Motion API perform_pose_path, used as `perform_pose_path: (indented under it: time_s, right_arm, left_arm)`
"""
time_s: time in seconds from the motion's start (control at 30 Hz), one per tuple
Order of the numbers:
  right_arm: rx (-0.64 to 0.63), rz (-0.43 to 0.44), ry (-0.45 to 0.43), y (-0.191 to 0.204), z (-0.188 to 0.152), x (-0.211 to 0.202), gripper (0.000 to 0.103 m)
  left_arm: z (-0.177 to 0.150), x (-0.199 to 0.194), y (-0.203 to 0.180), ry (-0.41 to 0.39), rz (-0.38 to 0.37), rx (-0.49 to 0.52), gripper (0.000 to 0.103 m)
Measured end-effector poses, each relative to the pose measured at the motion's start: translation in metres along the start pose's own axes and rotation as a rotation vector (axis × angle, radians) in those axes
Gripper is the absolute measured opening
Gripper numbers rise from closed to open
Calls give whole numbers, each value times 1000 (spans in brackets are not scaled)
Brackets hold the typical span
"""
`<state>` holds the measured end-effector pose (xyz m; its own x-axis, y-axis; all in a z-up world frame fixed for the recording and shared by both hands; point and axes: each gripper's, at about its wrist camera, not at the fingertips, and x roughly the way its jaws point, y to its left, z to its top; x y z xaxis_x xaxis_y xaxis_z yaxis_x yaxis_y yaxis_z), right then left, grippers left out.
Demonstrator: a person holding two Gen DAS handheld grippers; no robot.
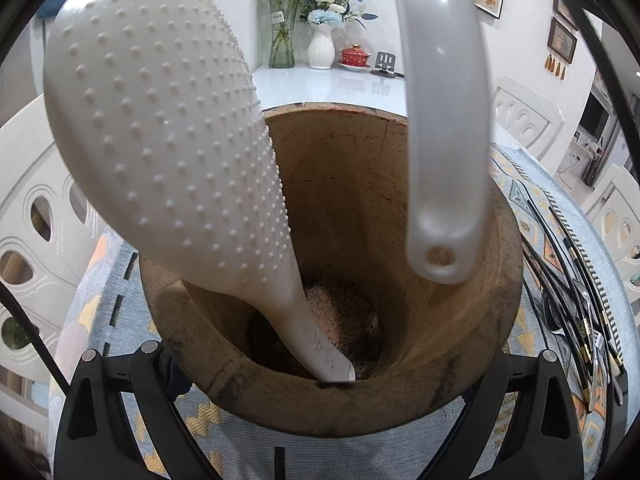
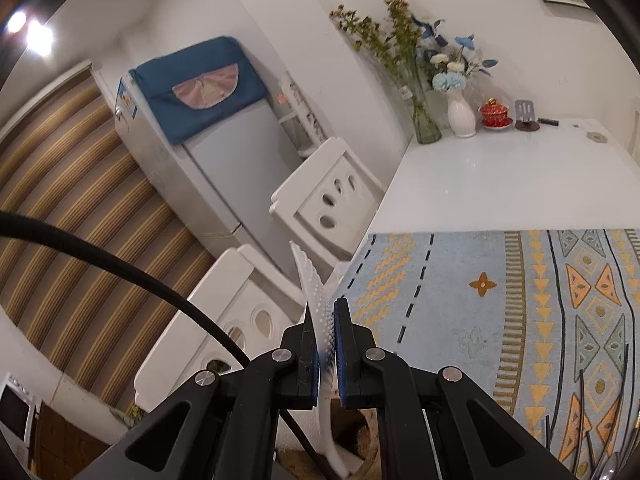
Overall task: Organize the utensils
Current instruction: 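Carry the second paddle with the right tool into the wooden cup and release, then move the right tool back over the utensil pile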
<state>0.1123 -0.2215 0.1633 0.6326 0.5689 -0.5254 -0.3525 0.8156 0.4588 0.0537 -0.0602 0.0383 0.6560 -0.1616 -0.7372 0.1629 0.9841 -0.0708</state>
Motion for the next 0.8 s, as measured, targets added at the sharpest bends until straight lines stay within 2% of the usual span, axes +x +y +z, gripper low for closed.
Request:
perform_pose_path:
  time_s: [0.07, 0.13, 0.17, 0.3, 0.47, 0.67, 0.8]
  right_arm:
    - [-10, 14, 40, 2, -1, 0, 9]
    - [-14, 17, 74, 2, -1, -1, 20]
    - [-14, 18, 70, 0, 0, -5, 22]
    - [9, 13, 20, -9, 6, -23, 22]
    - [52, 47, 19, -21, 13, -34, 22]
    - [32, -17, 59, -28, 5, -38, 22]
    - [52, -79, 79, -49, -6, -54, 23]
  left_arm:
    - [0, 0, 0, 0, -1, 0, 96]
    - [0, 0, 0, 0, 0, 0, 96]
    - [-1, 0, -1, 1, 0, 1, 96]
    - [1, 1, 0, 1, 2, 1, 96]
    - [2, 2, 0, 3, 2, 1, 96]
    - [1, 1, -1, 2, 3, 2, 96]
    - [0, 0, -2, 2, 5, 2, 96]
